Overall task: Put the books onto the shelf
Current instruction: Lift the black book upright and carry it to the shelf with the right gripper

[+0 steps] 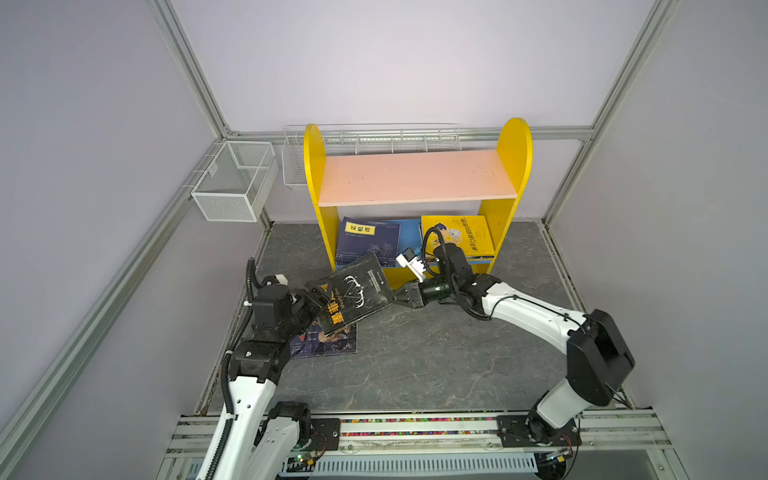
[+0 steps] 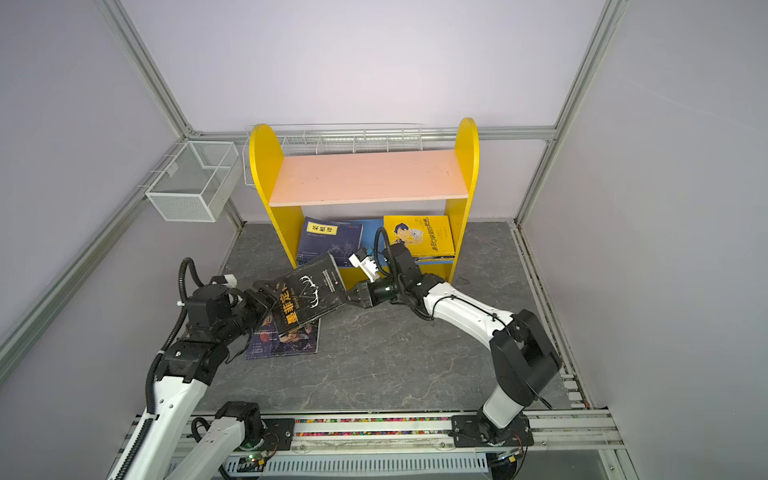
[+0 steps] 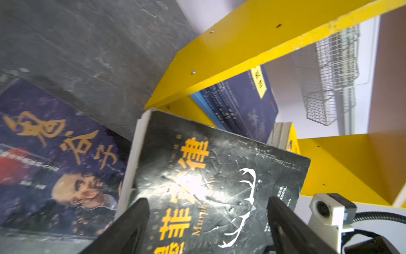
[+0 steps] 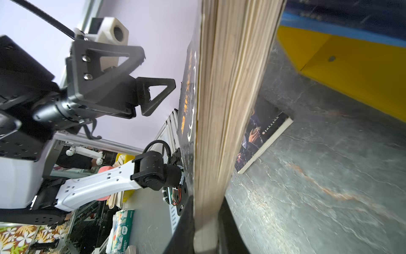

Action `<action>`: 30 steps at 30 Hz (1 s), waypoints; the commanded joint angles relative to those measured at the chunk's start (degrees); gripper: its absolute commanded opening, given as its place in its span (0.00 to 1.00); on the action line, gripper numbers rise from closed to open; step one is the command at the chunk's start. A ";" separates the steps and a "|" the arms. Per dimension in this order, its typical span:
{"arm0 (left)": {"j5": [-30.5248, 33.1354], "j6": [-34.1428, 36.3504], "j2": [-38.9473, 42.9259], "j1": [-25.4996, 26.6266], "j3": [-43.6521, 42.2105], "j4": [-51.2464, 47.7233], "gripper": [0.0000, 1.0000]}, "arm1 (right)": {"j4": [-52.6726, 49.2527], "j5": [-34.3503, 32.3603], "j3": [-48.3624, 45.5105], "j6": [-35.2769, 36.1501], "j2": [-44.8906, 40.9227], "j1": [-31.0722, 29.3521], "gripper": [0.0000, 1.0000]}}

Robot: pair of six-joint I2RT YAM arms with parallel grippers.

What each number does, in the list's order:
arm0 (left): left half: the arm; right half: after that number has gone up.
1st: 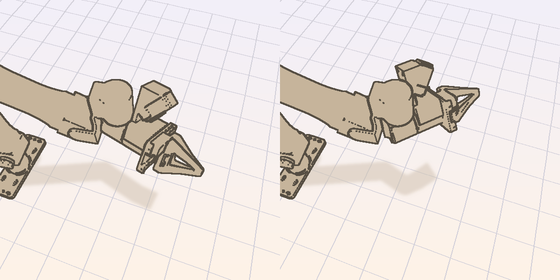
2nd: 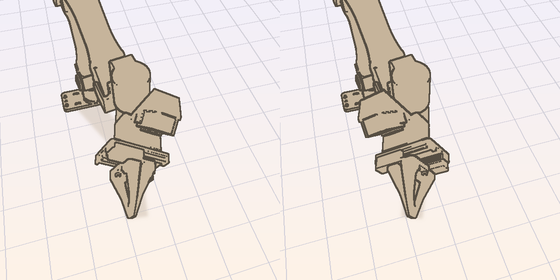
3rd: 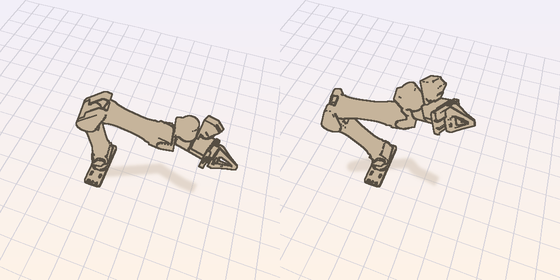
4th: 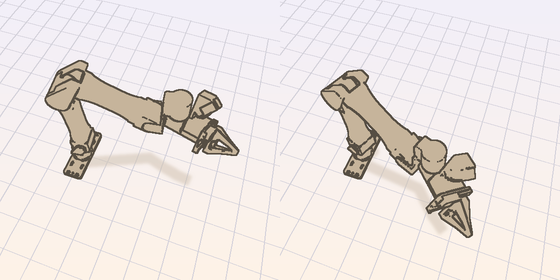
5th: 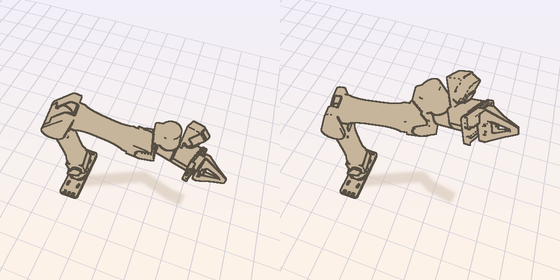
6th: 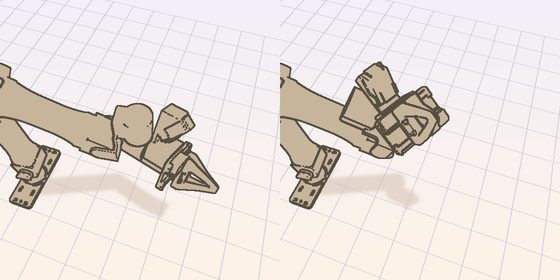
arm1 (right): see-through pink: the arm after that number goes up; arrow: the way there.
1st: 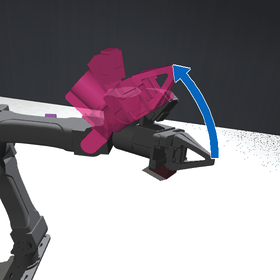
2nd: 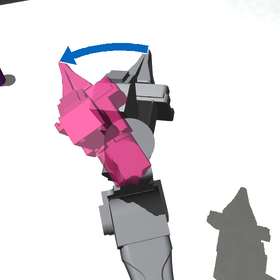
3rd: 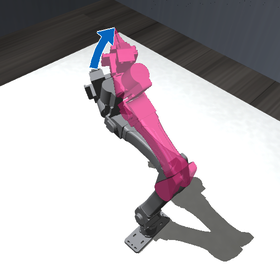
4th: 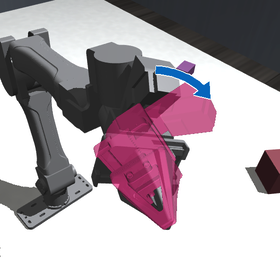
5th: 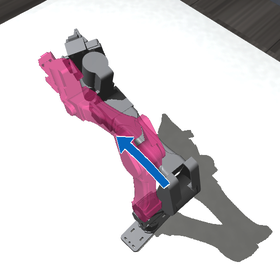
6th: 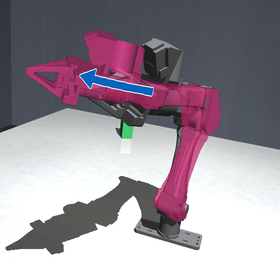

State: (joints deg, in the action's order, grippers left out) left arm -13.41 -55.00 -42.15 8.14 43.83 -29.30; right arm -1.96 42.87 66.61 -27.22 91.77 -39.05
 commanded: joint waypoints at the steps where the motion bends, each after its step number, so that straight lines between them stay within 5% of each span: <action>1: -8.06 -1.95 -1.44 -0.14 0.31 6.38 0.85 | 2.07 2.95 -1.51 0.30 -6.23 3.27 0.07; 7: -19.34 -9.48 -4.00 -0.14 -5.76 25.10 0.90 | 1.78 5.59 -3.36 -1.26 -11.90 10.79 0.07; 12: -22.40 -17.32 -5.62 0.03 -11.21 40.35 0.91 | 6.52 7.74 -5.11 -5.60 -13.90 13.50 0.07; 30: -20.26 -15.53 -8.19 6.61 -10.08 42.96 0.62 | 21.67 9.01 -6.66 -17.87 -12.58 14.74 0.07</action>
State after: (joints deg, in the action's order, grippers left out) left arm -31.90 -69.89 -51.37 13.65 33.63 11.38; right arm 11.46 48.97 60.16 -42.76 79.53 -24.03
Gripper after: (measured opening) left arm 0.622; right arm 0.161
